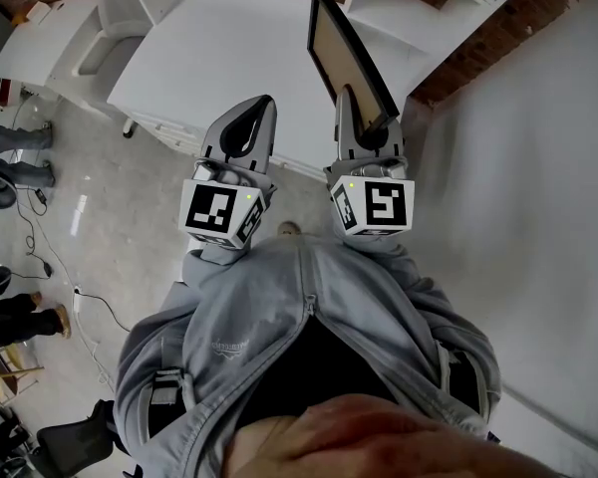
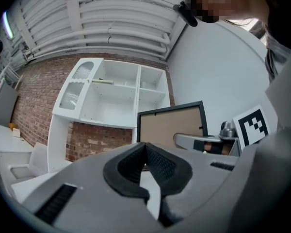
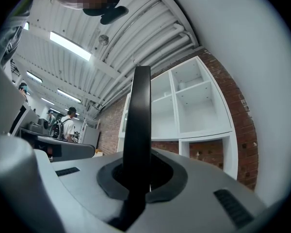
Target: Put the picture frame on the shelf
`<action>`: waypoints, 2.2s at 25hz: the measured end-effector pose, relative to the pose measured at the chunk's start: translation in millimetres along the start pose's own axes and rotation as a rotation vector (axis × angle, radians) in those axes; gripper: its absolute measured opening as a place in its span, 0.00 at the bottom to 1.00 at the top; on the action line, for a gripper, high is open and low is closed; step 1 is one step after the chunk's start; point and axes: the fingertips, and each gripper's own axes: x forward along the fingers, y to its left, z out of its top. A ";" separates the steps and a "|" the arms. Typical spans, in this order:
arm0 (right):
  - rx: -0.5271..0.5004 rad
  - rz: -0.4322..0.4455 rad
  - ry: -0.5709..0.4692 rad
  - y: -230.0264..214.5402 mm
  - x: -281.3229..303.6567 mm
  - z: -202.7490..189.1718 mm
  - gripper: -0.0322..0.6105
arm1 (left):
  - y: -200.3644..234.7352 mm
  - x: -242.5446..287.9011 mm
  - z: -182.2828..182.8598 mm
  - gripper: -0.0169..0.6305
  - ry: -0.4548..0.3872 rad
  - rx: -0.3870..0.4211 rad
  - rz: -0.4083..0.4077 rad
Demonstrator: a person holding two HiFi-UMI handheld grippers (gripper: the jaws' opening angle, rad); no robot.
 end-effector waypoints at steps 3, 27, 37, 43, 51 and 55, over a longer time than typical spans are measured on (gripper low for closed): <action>0.004 0.001 -0.003 -0.2 1.2 0.5 0.10 | 1.0 -0.8 1.7 0.04 -0.003 0.002 0.003; -0.009 -0.081 0.008 -43.1 75.0 -17.9 0.10 | 47.0 99.2 -1.5 0.04 -0.003 -0.007 -0.096; -0.038 -0.150 0.011 -55.5 136.8 -17.7 0.10 | 85.3 163.4 5.2 0.04 0.012 -0.009 -0.216; -0.069 -0.230 0.009 -57.9 159.9 -16.9 0.10 | 105.9 190.9 7.5 0.04 0.004 -0.018 -0.302; -0.107 -0.340 0.008 -53.8 186.5 -11.6 0.10 | 130.1 217.0 12.8 0.04 -0.002 -0.028 -0.410; -0.123 -0.400 0.006 -50.9 195.9 -7.2 0.10 | 137.7 226.4 17.7 0.04 -0.004 -0.023 -0.469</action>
